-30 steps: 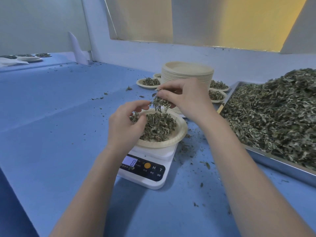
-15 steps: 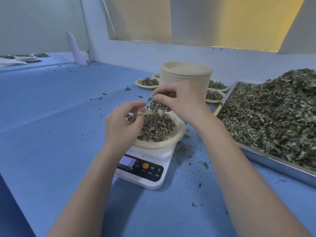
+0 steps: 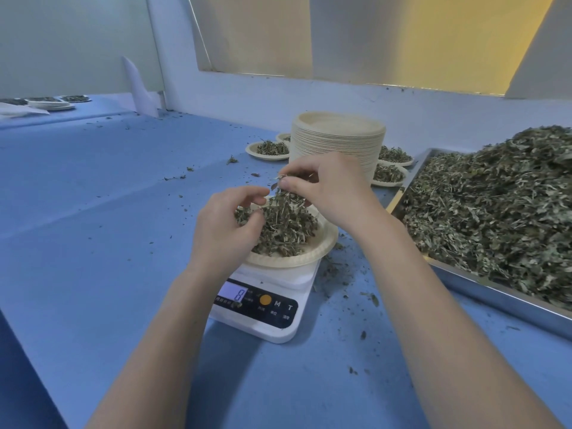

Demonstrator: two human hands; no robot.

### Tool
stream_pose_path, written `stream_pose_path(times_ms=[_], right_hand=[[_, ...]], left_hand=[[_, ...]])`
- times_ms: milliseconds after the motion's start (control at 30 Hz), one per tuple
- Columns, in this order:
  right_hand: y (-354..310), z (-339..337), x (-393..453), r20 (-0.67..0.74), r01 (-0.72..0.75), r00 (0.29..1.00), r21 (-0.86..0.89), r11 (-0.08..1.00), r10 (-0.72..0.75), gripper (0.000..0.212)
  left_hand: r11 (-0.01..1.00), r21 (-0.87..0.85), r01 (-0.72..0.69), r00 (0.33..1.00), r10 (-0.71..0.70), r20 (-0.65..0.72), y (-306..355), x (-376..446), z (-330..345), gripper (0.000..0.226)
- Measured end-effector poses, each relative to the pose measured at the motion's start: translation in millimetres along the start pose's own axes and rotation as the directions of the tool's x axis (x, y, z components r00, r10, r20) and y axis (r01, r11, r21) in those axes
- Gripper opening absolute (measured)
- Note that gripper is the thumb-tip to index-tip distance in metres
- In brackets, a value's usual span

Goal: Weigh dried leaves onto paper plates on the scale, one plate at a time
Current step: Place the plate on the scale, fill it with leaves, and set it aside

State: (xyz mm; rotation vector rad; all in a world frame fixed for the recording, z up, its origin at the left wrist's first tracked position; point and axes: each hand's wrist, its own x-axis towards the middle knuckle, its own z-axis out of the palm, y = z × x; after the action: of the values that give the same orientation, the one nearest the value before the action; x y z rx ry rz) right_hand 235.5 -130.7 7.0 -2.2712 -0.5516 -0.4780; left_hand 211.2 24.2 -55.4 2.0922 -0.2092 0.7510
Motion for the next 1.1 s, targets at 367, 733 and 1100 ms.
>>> stream_pose_path(times_ms=[367, 733, 1100], right_hand=[[3, -29, 2, -0.044, 0.014, 0.999, -0.085, 0.996, -0.018, 0.013], [69, -118, -23, -0.092, -0.271, 0.962, -0.218, 0.938, 0.256, 0.007], [41, -83, -10, 0.220, -0.165, 0.951, -0.240, 0.957, 0.219, 0.016]], left_hand=[[0.989, 0.008, -0.149, 0.989, 0.149, -0.022, 43, 19, 22, 0.017], [0.996, -0.007, -0.093, 0.935, 0.089, 0.343, 121, 22, 112, 0.029], [0.948, 0.288, -0.135, 0.931, 0.021, 0.364, 99, 18, 76, 0.031]])
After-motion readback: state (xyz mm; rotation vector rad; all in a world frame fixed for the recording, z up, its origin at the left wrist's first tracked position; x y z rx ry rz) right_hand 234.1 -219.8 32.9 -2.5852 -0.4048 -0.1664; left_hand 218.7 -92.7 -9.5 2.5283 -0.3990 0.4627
